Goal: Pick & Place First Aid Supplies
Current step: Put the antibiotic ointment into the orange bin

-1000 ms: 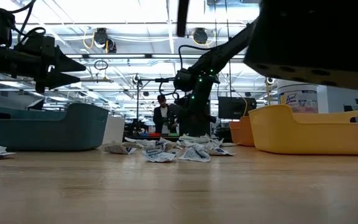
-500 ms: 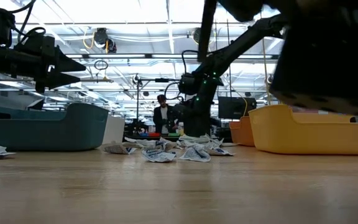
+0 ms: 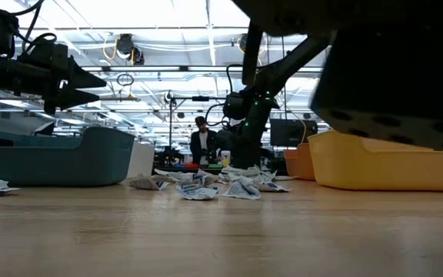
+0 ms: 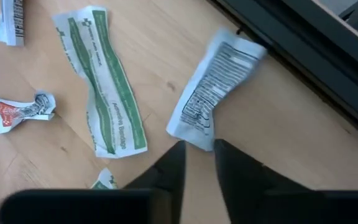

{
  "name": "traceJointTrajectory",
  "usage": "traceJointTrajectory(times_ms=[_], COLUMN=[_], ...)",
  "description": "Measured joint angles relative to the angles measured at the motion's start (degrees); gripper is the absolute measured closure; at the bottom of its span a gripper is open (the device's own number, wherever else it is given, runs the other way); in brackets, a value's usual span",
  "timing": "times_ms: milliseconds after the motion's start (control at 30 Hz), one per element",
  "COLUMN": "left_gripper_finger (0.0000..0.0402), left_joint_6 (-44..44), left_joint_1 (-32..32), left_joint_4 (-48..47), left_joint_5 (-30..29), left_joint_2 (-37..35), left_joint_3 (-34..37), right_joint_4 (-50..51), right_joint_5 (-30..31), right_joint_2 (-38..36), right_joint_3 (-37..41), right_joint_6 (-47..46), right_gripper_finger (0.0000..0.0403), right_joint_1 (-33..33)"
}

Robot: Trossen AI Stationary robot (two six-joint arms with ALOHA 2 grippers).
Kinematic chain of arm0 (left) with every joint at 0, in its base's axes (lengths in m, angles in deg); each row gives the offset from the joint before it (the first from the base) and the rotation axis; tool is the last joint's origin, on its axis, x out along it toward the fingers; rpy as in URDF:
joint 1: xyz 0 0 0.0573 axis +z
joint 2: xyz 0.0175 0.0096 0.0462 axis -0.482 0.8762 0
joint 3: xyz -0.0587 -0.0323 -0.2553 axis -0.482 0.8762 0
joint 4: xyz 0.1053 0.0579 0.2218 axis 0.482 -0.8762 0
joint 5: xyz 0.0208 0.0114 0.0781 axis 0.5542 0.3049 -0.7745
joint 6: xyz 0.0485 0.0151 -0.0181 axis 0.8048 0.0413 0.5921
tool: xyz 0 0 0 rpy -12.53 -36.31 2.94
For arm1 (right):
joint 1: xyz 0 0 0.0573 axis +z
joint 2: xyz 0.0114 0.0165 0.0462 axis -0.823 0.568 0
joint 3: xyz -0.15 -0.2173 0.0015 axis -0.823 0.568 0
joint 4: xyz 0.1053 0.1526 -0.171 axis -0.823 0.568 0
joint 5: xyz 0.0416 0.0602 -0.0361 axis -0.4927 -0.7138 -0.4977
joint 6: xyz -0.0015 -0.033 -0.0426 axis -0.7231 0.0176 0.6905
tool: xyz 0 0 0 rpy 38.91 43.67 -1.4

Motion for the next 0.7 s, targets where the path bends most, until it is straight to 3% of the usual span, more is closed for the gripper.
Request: traceJointTrajectory(times_ms=[167, 700], left_gripper_finger=[0.0096, 0.0096], left_joint_6=[0.0, 0.0], left_joint_1=[0.01, 0.02], left_joint_4=[0.02, 0.0], left_joint_5=[0.0, 0.0], left_joint_2=[0.02, 0.02], left_joint_3=[0.0, 0.0], right_joint_4=[-0.89, 4.62], right_joint_5=[-0.63, -0.16], right_joint_2=[0.11, -2.26], right_joint_3=[0.04, 0.11], right_joint_6=[-0.03, -0.23], right_gripper_finger=[0.0397, 0.0402], right_joint_1=[0.11, 0.74])
